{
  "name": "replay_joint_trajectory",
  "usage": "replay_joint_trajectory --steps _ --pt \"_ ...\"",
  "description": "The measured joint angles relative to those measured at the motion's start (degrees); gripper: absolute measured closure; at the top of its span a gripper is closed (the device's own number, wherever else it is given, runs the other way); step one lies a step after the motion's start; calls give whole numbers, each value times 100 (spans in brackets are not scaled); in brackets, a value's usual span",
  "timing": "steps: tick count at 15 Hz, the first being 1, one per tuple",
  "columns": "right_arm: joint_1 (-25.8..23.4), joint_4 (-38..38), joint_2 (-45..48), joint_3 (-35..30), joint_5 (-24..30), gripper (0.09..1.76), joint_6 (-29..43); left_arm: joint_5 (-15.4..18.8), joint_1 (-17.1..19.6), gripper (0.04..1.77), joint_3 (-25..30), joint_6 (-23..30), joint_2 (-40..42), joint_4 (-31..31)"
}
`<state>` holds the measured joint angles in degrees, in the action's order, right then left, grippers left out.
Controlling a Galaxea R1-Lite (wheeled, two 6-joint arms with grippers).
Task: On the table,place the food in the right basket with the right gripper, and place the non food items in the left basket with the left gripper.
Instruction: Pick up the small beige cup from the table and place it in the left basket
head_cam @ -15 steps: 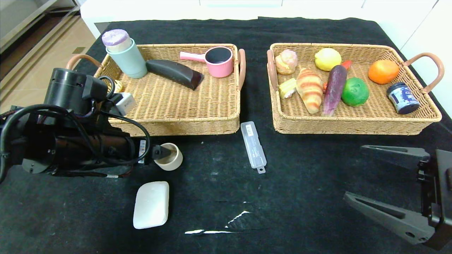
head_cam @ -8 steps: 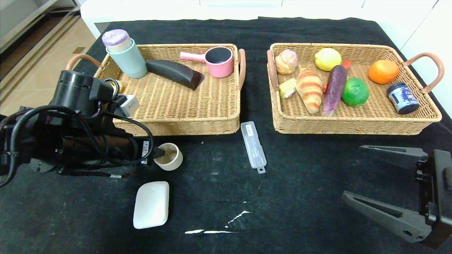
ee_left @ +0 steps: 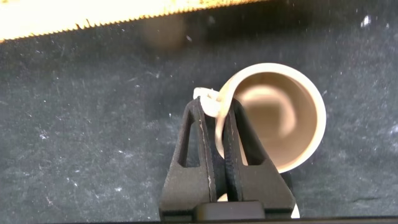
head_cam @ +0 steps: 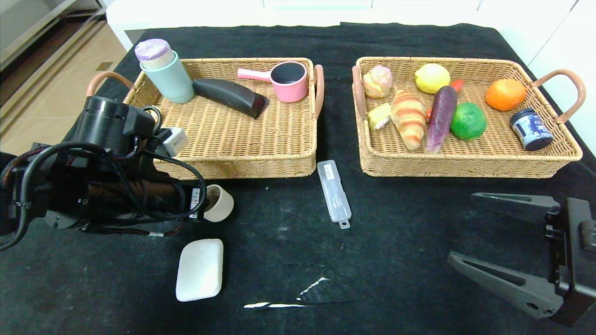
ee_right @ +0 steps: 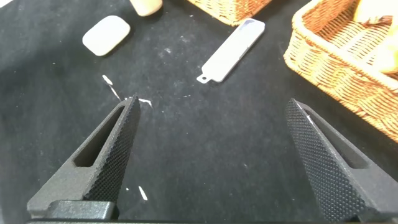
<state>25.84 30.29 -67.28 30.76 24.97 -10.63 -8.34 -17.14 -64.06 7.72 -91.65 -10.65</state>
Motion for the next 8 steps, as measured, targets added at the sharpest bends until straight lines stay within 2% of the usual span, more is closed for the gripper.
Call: replay_joint_trajectory --steps 3,4,8 --pt "-2 2 -11 0 -2 15 7 0 0 160 4 2 -13 -11" --pt "-5 5 -13 0 -2 15 5 5 0 169 6 5 -20 -12" --pt "-11 -6 -30 0 0 15 5 -4 0 169 -7 5 -24 -20"
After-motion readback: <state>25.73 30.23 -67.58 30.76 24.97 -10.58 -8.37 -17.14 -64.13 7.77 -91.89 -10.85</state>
